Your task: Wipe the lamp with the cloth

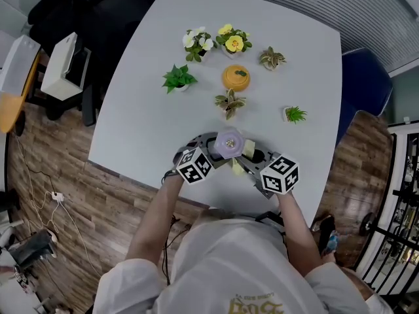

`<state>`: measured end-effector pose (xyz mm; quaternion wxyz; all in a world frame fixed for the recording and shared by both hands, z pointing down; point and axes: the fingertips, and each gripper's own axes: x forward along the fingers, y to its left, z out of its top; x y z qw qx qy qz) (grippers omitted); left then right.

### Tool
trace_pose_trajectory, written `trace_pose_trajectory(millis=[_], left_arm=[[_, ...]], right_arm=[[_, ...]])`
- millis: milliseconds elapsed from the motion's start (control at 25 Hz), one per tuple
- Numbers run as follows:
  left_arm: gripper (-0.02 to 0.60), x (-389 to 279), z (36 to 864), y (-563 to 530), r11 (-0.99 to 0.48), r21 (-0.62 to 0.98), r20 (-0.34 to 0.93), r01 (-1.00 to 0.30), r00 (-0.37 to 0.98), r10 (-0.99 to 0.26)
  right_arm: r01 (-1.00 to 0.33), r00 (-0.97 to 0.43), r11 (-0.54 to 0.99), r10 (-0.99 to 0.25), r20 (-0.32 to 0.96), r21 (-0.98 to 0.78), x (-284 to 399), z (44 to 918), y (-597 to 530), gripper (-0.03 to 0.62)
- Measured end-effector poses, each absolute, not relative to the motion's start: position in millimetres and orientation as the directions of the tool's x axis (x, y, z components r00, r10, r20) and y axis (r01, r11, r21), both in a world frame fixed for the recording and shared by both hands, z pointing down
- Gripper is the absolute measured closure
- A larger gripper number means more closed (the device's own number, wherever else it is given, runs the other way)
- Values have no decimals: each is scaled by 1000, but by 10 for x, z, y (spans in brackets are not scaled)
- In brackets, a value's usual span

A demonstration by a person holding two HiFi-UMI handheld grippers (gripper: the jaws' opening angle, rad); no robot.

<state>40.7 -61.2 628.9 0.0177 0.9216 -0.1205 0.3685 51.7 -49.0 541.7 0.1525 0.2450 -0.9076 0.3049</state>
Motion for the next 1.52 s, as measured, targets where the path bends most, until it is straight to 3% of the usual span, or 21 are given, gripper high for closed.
trace_pose_trajectory(millis=[640,840,1520], left_arm=[[275,399,6284,-614,-971,-56,683,-234,700,-208],[275,402,6273,-596,-970,-59,683,-234,699,-210],[275,398,6279,-597,-970,-58,684,-234,699,-210]], right_arm=[[-679,-733,631,-611,300,-375,912,4505,-779,548],[-640,-768,683,-582,267,-353,766,4274,-813,548],[-563,-800,782,-433,415,-268,235,4297,-1011,548]])
